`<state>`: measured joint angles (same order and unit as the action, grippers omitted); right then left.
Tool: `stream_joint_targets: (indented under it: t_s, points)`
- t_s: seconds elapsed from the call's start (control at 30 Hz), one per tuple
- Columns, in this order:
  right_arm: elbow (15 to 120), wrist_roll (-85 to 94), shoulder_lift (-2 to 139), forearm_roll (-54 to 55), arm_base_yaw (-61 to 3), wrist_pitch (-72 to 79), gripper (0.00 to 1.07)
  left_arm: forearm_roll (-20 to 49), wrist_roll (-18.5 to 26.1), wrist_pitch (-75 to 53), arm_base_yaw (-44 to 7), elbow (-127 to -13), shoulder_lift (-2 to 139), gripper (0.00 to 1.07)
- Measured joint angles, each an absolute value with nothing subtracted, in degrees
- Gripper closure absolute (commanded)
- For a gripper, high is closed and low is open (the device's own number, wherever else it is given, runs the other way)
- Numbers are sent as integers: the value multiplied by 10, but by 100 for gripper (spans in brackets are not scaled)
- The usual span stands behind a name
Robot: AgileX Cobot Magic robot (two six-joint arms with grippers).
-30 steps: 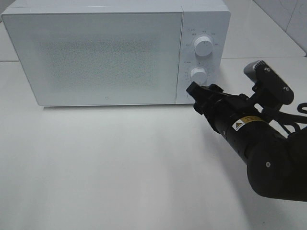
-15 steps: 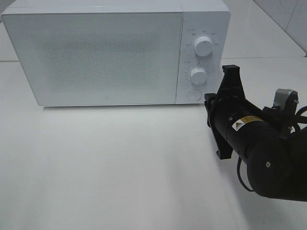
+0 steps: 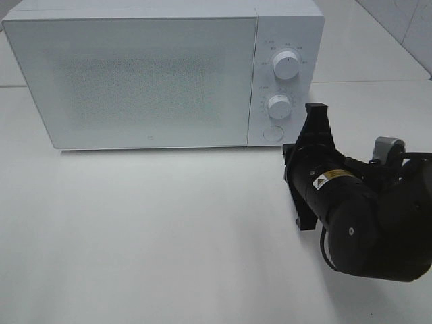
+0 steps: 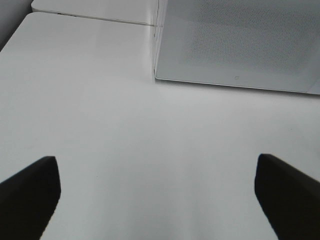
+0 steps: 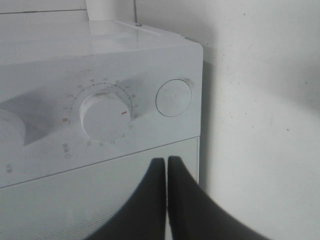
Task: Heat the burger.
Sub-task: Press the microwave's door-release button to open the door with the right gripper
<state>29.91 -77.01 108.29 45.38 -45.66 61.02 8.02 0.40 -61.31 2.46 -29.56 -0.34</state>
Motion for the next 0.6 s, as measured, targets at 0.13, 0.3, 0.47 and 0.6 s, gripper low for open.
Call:
stream_joint_targets:
  t_s: [0.13,0.3,0.47,0.6]
  points:
    - [327,-775,1111,453,-447,610,107,80,4,-613,25,-296,-3,9]
    - [349,-779,1131,453,-427,607,107,80,4,-613,25,-296,-3,9]
    - [376,-779,1144,449,-402,581,107,80,4,-613,25,-296,-3,9]
    - [404,-779,1161,446,-388,559,107,81,4,-613,25,-296,-3,9]
